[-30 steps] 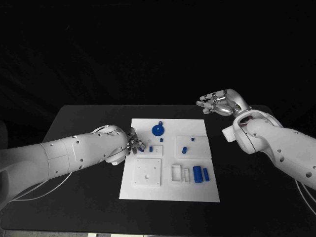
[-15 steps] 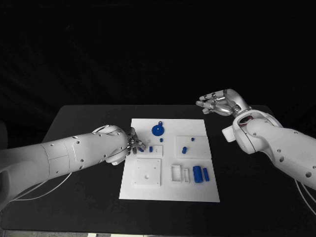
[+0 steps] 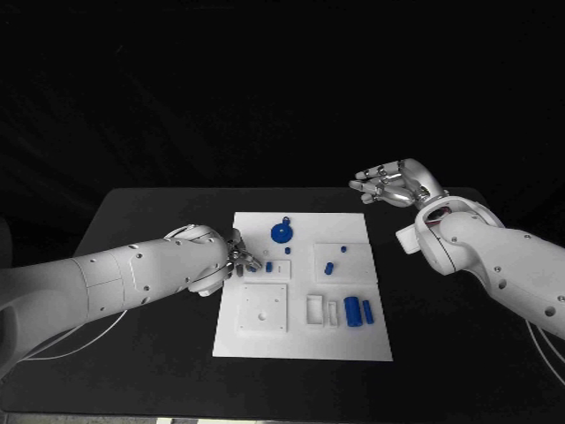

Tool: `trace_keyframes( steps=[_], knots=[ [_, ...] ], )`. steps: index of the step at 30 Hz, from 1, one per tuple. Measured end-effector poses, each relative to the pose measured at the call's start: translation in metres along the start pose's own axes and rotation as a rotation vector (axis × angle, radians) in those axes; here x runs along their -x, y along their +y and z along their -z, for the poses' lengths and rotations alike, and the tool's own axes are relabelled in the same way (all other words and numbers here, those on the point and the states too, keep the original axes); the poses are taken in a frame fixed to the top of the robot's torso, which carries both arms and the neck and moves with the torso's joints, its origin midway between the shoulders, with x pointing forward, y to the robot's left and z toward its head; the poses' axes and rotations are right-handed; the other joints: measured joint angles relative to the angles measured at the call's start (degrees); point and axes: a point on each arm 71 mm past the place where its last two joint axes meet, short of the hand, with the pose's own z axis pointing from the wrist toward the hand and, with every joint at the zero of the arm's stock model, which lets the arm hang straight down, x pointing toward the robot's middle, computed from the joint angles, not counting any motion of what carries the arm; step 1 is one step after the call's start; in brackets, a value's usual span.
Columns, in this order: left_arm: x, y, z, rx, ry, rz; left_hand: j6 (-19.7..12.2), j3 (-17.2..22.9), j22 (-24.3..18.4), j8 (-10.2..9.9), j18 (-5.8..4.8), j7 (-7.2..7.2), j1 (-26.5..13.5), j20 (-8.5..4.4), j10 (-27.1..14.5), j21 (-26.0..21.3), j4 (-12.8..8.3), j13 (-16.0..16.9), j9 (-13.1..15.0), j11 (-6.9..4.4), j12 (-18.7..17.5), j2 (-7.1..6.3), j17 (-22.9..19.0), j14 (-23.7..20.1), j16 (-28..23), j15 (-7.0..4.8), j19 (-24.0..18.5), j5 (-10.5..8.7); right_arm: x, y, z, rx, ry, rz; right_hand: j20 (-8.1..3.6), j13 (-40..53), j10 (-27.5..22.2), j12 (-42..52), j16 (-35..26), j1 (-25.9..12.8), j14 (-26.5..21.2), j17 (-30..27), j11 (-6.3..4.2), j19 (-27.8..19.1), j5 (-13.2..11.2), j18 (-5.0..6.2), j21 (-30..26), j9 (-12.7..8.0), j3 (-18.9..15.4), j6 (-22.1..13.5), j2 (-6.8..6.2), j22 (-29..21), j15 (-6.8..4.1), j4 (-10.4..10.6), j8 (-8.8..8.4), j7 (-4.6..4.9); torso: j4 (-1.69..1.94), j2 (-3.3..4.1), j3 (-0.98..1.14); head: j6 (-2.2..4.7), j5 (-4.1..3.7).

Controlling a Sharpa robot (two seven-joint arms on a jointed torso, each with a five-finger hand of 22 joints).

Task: Assemble the parts on the task board

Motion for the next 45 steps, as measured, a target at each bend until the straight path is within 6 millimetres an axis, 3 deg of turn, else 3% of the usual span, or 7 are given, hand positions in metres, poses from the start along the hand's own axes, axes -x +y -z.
trace_keyframes(
  steps=[9,13,36,39,42,44,45],
  knots=[
    [0.000,0.001,-0.001,0.003,0.002,0.000,0.82,-1.55,0.00,-0.06,0.00,-0.83,2.13,0.00,0.03,-0.53,5.61,0.15,-0.65,-0.04,-0.23,-2.13,-0.25,-0.22,0.00,-0.24,0.00,-1.14,0.000,0.000,0.000,0.000,0.000,0.000,0.00,0.00,0.00,0.00,0.00,0.00,0.00,0.00,0.00,0.00,0.00,0.00,0.00,0.00,0.00,0.00,0.00,0.00,0.00,0.00,0.00,0.00,-0.03,-0.01,0.00,0.00,-0.04],
    [0.001,0.002,-0.001,0.007,0.000,0.000,4.67,-2.12,-0.01,-0.09,0.00,-4.35,2.55,0.00,-0.58,-0.62,7.32,0.25,-0.67,-0.54,-0.35,-2.56,-0.38,-0.22,0.00,-0.24,0.00,-2.14,0.000,0.000,0.000,0.000,0.000,0.000,0.00,0.00,0.00,0.00,0.00,0.00,0.00,0.00,0.00,0.00,0.00,0.00,0.00,0.00,0.00,0.00,0.00,0.00,0.00,0.00,0.00,0.00,-0.03,-0.01,0.00,0.00,-0.08],
    [0.005,0.016,0.002,0.018,0.006,0.025,2.50,-4.17,-0.02,-0.80,0.00,-3.64,3.68,0.25,-0.21,-2.42,15.45,0.74,-0.91,0.17,-3.66,-6.57,-1.57,-2.35,-0.64,0.40,-0.25,-9.29,0.000,-0.002,0.001,-0.005,0.001,0.000,0.21,0.00,-0.42,0.00,0.00,0.00,-0.24,-0.10,0.00,-0.21,0.00,0.00,0.00,0.00,-0.17,-0.19,0.00,0.00,0.24,-0.17,0.00,0.19,-0.01,-0.05,-0.04,0.16,-0.44],
    [0.006,0.019,0.003,0.018,0.023,0.059,-4.22,-4.63,-0.02,-2.74,0.00,-1.04,3.69,1.22,-1.44,-3.83,14.98,0.44,-7.62,1.92,-5.18,-6.57,-2.45,-5.58,-1.23,1.59,-2.50,-9.63,-0.001,-0.003,0.001,-0.006,0.001,0.000,0.21,0.00,-0.42,0.00,0.00,0.00,-0.24,-0.10,0.00,-0.21,0.00,0.00,0.00,0.00,-0.17,-0.19,0.00,0.00,0.24,-0.17,0.00,0.19,-0.01,-0.05,-0.03,0.27,-0.45],
    [0.012,0.020,0.005,0.007,0.042,0.117,-14.13,-5.21,-0.02,-1.40,0.01,2.64,4.01,2.71,-5.98,-5.23,13.09,1.38,-10.18,3.15,-3.17,-6.26,-5.01,-8.78,1.37,3.43,-3.89,-9.64,-0.001,-0.003,0.002,-0.006,0.002,0.000,0.21,0.00,-0.42,0.00,0.00,0.00,-0.24,-0.10,0.00,-0.21,0.00,0.00,0.00,0.00,-0.17,-0.19,0.00,0.00,0.24,-0.17,0.00,0.19,-0.01,-0.05,-0.03,0.38,-0.41],
    [0.015,0.021,0.005,0.005,0.048,0.143,-16.40,-4.70,-0.02,1.59,0.01,3.17,4.45,2.81,-7.06,-5.83,13.73,1.08,-20.61,3.41,-2.45,-6.70,-7.04,-9.64,2.79,3.66,-4.00,-9.71,-0.001,-0.003,0.002,-0.007,0.002,0.000,0.21,0.00,-0.42,0.00,0.00,0.00,-0.24,-0.10,0.00,-0.21,0.00,0.00,0.00,0.00,-0.16,-0.19,0.00,0.00,0.24,-0.16,0.00,0.19,-0.02,-0.05,-0.03,0.45,-0.40],
    [0.016,0.022,0.005,0.003,0.055,0.162,-17.70,-4.71,-0.02,2.60,0.01,3.07,4.50,2.81,-7.22,-6.02,14.04,0.85,-33.97,3.42,-2.17,-6.75,-7.80,-9.78,3.23,3.80,-4.00,-9.89,-0.001,-0.003,0.002,-0.007,0.002,0.000,0.16,0.00,-0.42,0.00,0.00,0.00,-0.27,-0.12,0.00,-0.27,0.00,0.00,0.00,0.00,-0.22,-0.19,0.00,0.00,0.21,-0.22,0.00,0.19,-0.02,-0.05,-0.02,0.47,-0.40]
  ],
)
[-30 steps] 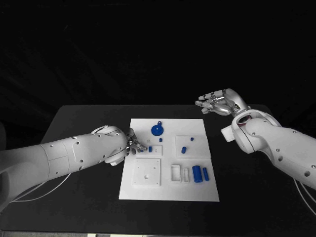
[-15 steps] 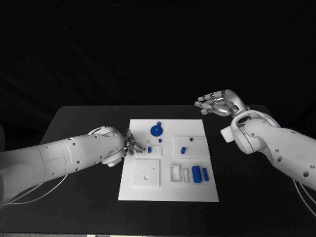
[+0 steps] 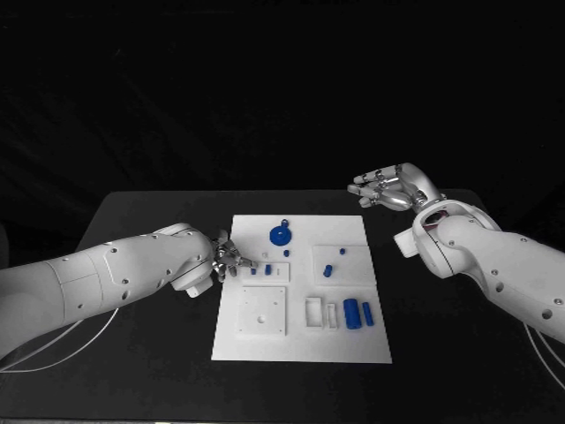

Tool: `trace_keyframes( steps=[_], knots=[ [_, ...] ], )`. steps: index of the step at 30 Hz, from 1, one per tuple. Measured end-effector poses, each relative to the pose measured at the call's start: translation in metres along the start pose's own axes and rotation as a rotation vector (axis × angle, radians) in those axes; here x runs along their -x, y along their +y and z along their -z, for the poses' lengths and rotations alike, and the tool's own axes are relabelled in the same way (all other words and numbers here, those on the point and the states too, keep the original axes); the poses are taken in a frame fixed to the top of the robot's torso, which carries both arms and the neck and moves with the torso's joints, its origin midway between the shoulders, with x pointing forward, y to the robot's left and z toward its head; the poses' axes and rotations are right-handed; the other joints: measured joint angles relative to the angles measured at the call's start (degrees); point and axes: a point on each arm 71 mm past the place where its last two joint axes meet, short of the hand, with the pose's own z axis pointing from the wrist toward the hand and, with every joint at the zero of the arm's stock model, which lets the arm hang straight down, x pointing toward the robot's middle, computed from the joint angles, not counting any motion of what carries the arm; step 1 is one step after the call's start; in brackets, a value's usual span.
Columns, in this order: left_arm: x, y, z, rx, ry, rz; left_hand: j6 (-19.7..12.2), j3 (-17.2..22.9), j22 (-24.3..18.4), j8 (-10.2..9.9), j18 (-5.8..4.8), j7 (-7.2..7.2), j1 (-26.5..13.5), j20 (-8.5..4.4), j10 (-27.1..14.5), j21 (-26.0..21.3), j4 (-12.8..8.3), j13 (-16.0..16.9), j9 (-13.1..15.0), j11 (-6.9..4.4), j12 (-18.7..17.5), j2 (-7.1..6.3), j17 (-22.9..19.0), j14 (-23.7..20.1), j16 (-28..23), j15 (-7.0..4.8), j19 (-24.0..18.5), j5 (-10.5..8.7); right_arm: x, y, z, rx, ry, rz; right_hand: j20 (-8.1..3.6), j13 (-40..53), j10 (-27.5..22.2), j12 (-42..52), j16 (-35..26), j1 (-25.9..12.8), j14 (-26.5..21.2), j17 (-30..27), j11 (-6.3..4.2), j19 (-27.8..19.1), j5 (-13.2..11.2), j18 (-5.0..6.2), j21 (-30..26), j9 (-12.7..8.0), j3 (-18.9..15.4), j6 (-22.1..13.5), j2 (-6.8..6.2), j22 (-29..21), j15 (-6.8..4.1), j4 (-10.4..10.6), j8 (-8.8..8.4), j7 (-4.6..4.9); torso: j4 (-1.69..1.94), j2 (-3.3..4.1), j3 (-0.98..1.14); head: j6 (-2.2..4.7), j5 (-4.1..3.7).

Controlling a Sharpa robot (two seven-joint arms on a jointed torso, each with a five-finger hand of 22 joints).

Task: Assemble the parts on the task board

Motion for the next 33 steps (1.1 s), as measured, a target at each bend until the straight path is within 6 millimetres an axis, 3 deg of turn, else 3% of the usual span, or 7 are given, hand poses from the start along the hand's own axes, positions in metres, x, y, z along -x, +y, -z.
trace_keyframes(
  steps=[3,9,13,20,23,28,33],
  knots=[
    [0.001,0.000,0.000,-0.007,0.016,0.039,-0.92,0.14,0.00,3.84,0.92,0.74,0.47,0.40,-0.53,-0.30,1.29,-0.73,-12.22,0.53,0.50,-0.90,-2.13,-0.30,1.21,0.30,0.40,-3.02,0.000,0.000,0.000,-0.001,0.000,0.000,-0.14,0.00,0.00,0.00,0.00,0.00,-0.17,-0.08,0.00,-0.15,0.00,0.00,0.00,0.00,-0.10,0.00,0.00,0.00,-0.16,-0.10,0.00,0.00,-0.01,0.02,0.03,0.03,-0.01],
    [0.005,0.001,0.002,-0.032,0.023,0.090,-1.20,-0.32,0.04,6.43,0.92,0.61,1.06,0.74,-0.83,-0.99,6.28,-1.47,-15.14,0.83,1.17,-3.67,-3.90,-0.55,1.73,0.55,0.46,-16.78,0.000,-0.001,0.000,-0.002,0.000,0.000,-0.15,0.00,0.00,0.00,0.00,0.00,-0.17,-0.07,0.00,-0.15,0.00,0.00,0.00,0.00,-0.10,0.00,0.00,0.00,-0.16,-0.10,0.00,0.00,0.02,0.04,0.07,0.04,-0.07],
    [0.010,-0.004,0.003,-0.084,0.011,0.112,-1.38,0.15,0.04,7.13,0.92,0.79,2.12,1.48,-1.92,-3.17,4.16,-3.05,-15.19,1.21,-0.52,-2.59,-5.56,-2.08,0.15,0.86,-0.28,-16.27,0.000,-0.001,0.000,-0.002,0.000,0.000,-0.15,0.00,0.00,0.00,0.00,0.00,-0.17,-0.07,0.00,-0.15,0.00,0.00,0.00,0.00,-0.10,0.00,0.00,0.00,-0.16,-0.10,0.00,0.00,0.03,0.05,0.09,0.10,-0.08],
    [0.014,-0.014,0.006,-0.213,-0.039,0.123,3.57,0.91,-2.16,6.14,0.91,0.73,9.41,2.49,-6.08,-9.05,-8.60,-9.37,-15.46,2.05,-8.62,5.30,-9.24,-6.06,-5.93,2.10,-2.68,-7.51,0.001,-0.002,0.001,-0.004,-0.001,0.001,-0.15,0.00,0.00,0.00,0.00,0.00,-0.17,-0.14,0.00,-0.15,0.00,0.00,0.00,0.00,-0.10,0.00,0.00,0.00,-0.16,-0.10,0.00,0.00,0.02,0.09,0.07,0.24,-0.13],
    [0.015,-0.022,0.008,-0.297,-0.084,0.103,7.55,4.85,-3.11,2.57,0.92,1.11,12.83,3.38,-6.77,-11.76,-13.60,-14.53,-15.52,3.33,-18.42,5.88,-11.10,-7.60,-10.10,3.28,-4.05,-7.72,0.001,-0.002,0.001,-0.005,-0.001,0.001,-0.15,0.00,0.00,0.00,0.00,0.00,-0.17,-0.14,0.00,-0.15,0.00,0.00,0.00,0.00,-0.10,0.00,0.00,0.00,-0.16,-0.10,0.00,-0.01,-0.02,0.10,0.06,0.31,-0.16],
    [0.016,-0.039,0.012,-0.443,-0.164,0.029,12.77,8.03,0.00,-3.71,2.26,1.07,14.80,3.82,-5.80,-8.30,-19.99,-15.08,-15.44,4.81,-29.10,5.85,-11.00,-7.78,-10.70,3.47,-6.05,-7.73,0.001,-0.002,0.001,-0.005,-0.001,0.000,-0.15,0.00,0.01,0.00,0.00,0.00,-0.17,-0.14,0.00,-0.15,0.00,0.00,0.00,0.00,-0.10,0.01,0.00,0.00,-0.16,-0.10,0.00,-0.01,-0.05,0.14,0.06,0.52,-0.29],
    [0.010,-0.062,0.015,-0.579,-0.226,-0.092,13.64,8.76,0.05,-6.03,3.14,1.21,13.91,4.47,-6.81,-5.68,-21.28,-15.16,-15.36,5.97,-33.30,6.58,-10.85,-7.34,-10.70,3.91,-6.99,-12.29,0.000,-0.002,0.000,-0.005,0.001,-0.001,-0.15,0.00,0.01,0.00,0.00,0.00,-0.17,-0.14,0.00,-0.15,0.00,0.00,0.00,0.00,-0.10,0.01,0.00,0.00,-0.16,-0.10,0.00,-0.01,-0.08,0.16,0.03,0.69,-0.42]
  ],
)
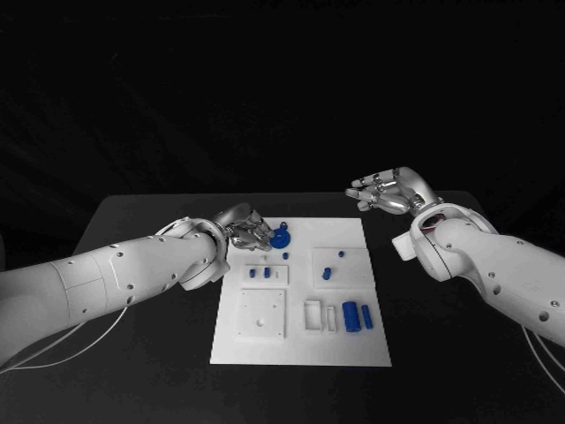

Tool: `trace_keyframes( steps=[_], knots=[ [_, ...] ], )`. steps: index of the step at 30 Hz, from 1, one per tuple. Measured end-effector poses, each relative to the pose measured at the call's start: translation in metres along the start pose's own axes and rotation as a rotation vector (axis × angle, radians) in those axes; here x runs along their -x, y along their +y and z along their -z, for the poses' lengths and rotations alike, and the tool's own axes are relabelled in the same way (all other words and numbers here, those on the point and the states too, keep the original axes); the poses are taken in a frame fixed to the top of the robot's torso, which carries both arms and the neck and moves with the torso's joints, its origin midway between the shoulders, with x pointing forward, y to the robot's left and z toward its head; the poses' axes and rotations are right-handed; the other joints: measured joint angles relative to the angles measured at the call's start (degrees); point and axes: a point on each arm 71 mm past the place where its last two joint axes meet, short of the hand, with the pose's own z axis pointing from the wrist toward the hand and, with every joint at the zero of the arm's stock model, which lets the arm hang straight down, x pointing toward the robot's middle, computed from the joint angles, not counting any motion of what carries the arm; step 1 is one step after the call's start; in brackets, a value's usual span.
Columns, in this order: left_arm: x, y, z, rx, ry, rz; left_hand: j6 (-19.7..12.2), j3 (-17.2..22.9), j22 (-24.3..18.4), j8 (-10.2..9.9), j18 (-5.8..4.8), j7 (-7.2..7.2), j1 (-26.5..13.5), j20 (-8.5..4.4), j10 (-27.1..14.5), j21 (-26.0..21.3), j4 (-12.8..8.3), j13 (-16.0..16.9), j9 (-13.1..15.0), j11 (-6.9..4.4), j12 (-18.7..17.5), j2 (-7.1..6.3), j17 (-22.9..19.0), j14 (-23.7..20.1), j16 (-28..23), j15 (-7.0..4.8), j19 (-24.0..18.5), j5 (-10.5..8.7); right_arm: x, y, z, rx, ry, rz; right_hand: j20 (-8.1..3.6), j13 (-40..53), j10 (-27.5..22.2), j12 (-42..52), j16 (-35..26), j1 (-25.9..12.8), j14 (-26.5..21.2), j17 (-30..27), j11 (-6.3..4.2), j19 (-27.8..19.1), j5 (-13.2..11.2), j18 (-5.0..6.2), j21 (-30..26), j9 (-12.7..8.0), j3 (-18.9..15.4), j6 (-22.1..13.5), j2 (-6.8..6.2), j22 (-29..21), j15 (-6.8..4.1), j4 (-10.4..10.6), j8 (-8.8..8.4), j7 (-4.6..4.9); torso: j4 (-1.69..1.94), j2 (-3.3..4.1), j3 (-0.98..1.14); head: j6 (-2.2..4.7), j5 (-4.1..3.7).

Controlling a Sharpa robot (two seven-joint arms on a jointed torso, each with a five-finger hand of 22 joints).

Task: Assemble the parts on the task board

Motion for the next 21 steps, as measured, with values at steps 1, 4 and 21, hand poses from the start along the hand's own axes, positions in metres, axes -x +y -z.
trace_keyframes(
  steps=[1,4,21],
  knots=[
    [-0.001,-0.003,-0.002,-0.020,-0.001,-0.021,-0.52,0.00,0.00,0.00,0.00,0.22,-0.63,0.10,-1.08,-0.04,0.00,-0.02,-0.05,0.15,-0.11,-0.33,-0.08,0.09,-0.03,0.09,-0.10,-2.96,0.000,0.000,0.000,0.000,0.000,0.000,0.00,0.00,0.00,0.00,0.00,0.00,0.00,0.00,0.00,0.00,0.00,-0.01,0.00,0.00,0.00,0.00,0.00,0.00,0.00,0.00,0.00,0.00,-0.01,0.01,0.00,0.04,-0.02],
    [-0.006,-0.013,-0.007,-0.076,-0.002,-0.092,-1.31,-0.26,-0.08,0.00,0.00,0.20,-1.24,0.84,-2.43,-1.79,0.66,-0.01,-0.07,0.39,-0.11,-0.94,-1.36,0.52,-1.35,0.52,0.69,-5.66,-0.001,0.000,0.000,0.001,0.002,-0.001,0.00,0.00,0.00,0.00,0.00,0.00,0.00,0.00,0.00,0.00,0.00,0.00,0.00,0.00,0.00,0.00,0.00,0.00,0.00,0.00,0.00,0.00,-0.01,0.03,-0.03,0.16,-0.05],
    [-0.027,-0.031,-0.033,-0.175,0.045,-0.388,-0.71,0.69,-0.01,0.00,0.88,0.17,-0.48,0.21,-3.82,-1.24,0.43,-0.01,-0.06,0.78,-0.11,-2.25,-2.39,2.00,2.66,0.32,3.31,-4.27,-0.003,0.003,0.000,0.007,0.007,-0.006,0.00,0.00,0.00,0.00,0.00,0.00,0.00,0.01,0.00,0.00,0.29,0.00,0.00,0.00,0.00,0.00,0.00,0.00,0.00,0.00,0.00,0.00,-0.27,0.26,0.02,0.65,0.12]
  ],
)
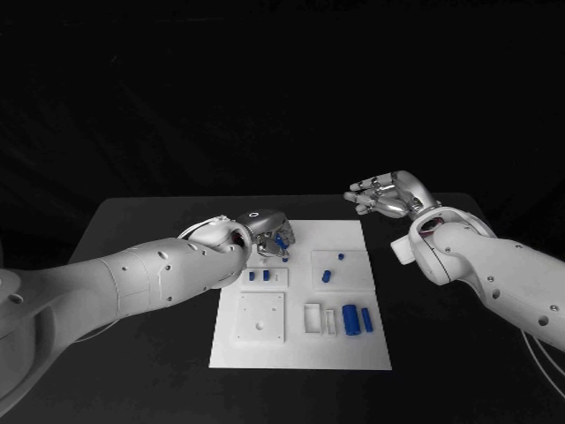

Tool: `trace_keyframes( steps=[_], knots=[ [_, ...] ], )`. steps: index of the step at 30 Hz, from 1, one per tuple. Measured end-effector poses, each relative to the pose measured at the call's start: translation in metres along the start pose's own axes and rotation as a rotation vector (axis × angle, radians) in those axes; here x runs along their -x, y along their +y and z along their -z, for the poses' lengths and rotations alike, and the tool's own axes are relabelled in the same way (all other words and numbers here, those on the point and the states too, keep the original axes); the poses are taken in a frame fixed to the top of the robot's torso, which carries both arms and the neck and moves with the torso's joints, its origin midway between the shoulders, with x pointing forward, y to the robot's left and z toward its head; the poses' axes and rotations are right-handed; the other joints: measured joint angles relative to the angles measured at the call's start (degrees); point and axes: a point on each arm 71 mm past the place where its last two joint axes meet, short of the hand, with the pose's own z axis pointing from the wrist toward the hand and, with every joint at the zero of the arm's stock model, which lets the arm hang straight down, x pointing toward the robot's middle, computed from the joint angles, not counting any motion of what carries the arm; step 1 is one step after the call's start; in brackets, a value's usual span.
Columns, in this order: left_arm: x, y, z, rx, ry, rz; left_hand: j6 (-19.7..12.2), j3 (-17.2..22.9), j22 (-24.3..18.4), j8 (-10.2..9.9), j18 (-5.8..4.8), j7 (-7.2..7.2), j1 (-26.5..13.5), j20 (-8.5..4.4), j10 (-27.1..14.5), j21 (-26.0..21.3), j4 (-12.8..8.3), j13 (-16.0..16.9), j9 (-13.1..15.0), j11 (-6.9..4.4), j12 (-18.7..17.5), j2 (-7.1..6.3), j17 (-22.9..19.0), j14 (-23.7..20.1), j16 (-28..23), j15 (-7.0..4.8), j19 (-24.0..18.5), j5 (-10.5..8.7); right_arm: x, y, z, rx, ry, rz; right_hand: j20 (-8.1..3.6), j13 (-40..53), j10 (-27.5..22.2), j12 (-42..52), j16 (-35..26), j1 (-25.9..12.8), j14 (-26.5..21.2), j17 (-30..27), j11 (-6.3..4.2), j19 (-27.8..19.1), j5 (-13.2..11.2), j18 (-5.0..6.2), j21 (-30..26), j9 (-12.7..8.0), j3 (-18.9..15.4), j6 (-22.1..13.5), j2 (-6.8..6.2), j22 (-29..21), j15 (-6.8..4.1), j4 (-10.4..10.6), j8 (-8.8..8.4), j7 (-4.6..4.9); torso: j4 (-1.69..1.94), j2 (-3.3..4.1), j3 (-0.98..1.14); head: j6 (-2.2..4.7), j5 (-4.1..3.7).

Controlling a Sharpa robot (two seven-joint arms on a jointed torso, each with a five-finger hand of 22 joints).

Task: Assemble the parts on the task board

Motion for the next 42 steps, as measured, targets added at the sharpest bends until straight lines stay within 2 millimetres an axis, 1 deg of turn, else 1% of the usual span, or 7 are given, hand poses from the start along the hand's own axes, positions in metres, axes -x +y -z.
trace_keyframes(
  steps=[8,18,20,23,30,38,42],
  knots=[
    [-0.005,0.003,-0.004,0.007,0.019,-0.044,0.07,0.15,-0.01,0.00,-0.02,0.07,0.00,0.21,-2.08,0.98,-0.15,0.00,0.00,0.62,0.00,0.00,-0.76,0.26,0.00,0.26,-0.21,0.05,-0.001,0.002,0.000,0.003,0.003,-0.003,0.00,0.00,0.00,0.00,0.00,0.00,0.00,-0.05,0.00,0.00,0.00,0.01,0.00,0.00,0.00,0.00,0.00,0.00,0.00,0.00,0.00,0.00,-0.25,0.15,0.01,0.08,-0.07],
    [-0.007,0.010,-0.006,0.019,0.051,-0.072,-0.09,0.83,-0.02,0.00,-0.02,-0.09,0.00,0.08,-2.31,3.32,-0.18,-0.06,0.00,0.37,0.00,0.00,-1.03,0.47,1.11,0.05,-0.35,0.28,-0.005,0.005,-0.001,0.011,0.008,-0.008,0.00,0.00,0.00,0.00,0.00,0.00,0.00,-0.04,0.00,0.00,-0.01,0.00,0.00,0.00,0.00,0.00,0.00,0.00,0.00,0.00,0.00,0.00,-0.77,0.54,0.21,0.29,0.15],
    [-0.007,0.012,-0.007,0.023,0.058,-0.075,-0.09,0.68,-0.02,0.00,-0.01,-0.09,-0.49,0.08,-1.84,3.43,0.12,-0.06,0.00,0.00,0.00,0.49,-1.04,0.81,1.52,0.01,-0.35,-0.08,-0.005,0.006,-0.001,0.012,0.008,-0.008,0.00,0.00,0.00,0.00,0.00,0.00,0.00,-0.04,0.00,0.00,-0.01,0.00,0.00,0.00,0.00,0.00,0.00,0.00,0.00,0.00,0.00,0.00,-0.88,0.65,0.25,0.31,0.20],
    [-0.008,0.013,-0.007,0.027,0.068,-0.079,-0.09,0.62,-0.02,0.00,-0.01,-0.09,-0.53,0.08,-1.23,3.46,0.18,-0.05,0.00,-0.19,0.00,0.53,-1.04,0.88,1.60,0.05,-0.34,-0.28,-0.005,0.006,-0.001,0.013,0.008,-0.009,0.00,0.00,0.00,0.00,0.00,0.00,0.00,-0.04,0.00,0.00,-0.01,0.00,0.00,0.00,0.00,0.00,0.00,0.00,0.00,0.00,0.00,0.00,-1.05,0.79,0.26,0.36,0.27],
    [-0.012,0.017,-0.007,0.039,0.084,-0.086,-0.08,0.88,-0.02,0.00,-0.01,-0.08,-0.53,0.08,-0.80,3.46,0.44,-0.05,0.00,-0.17,0.00,0.53,-0.99,1.06,2.10,-0.13,-0.34,-0.14,-0.005,0.008,-0.001,0.017,0.009,-0.009,0.00,0.00,0.00,0.00,0.00,0.00,0.01,-0.04,0.00,0.00,-0.01,0.01,0.00,0.00,0.00,0.00,0.00,0.00,0.00,0.00,0.00,-0.01,-1.14,0.88,0.30,0.32,0.26],
    [-0.015,0.020,-0.008,0.043,0.089,-0.097,0.16,2.77,-0.03,0.00,-0.01,-0.25,-0.81,-0.02,0.28,4.59,0.08,-0.05,0.01,-0.32,0.00,0.82,-0.99,1.07,2.44,-0.14,-0.22,0.21,-0.006,0.009,-0.002,0.020,0.011,-0.011,0.00,0.00,0.00,0.00,0.00,0.00,0.00,-0.04,0.00,0.00,-0.01,0.01,0.00,0.00,0.00,0.01,0.00,0.00,0.00,0.00,0.00,-0.01,-1.25,0.96,0.34,0.18,0.16],
    [-0.017,0.020,-0.008,0.040,0.092,-0.097,0.89,3.70,-0.03,0.00,0.85,-0.15,-1.15,-0.02,1.13,5.99,-0.06,-0.05,0.01,-0.53,0.00,1.16,-0.94,1.48,2.89,-0.16,-0.22,0.72,-0.006,0.010,-0.002,0.021,0.011,-0.011,0.00,0.00,0.00,0.00,0.00,0.00,0.00,-0.04,0.00,0.00,-0.01,0.00,0.00,0.00,0.00,0.01,0.00,0.00,0.00,0.00,0.00,-0.01,-1.20,1.00,0.34,0.10,0.04]
  ],
)
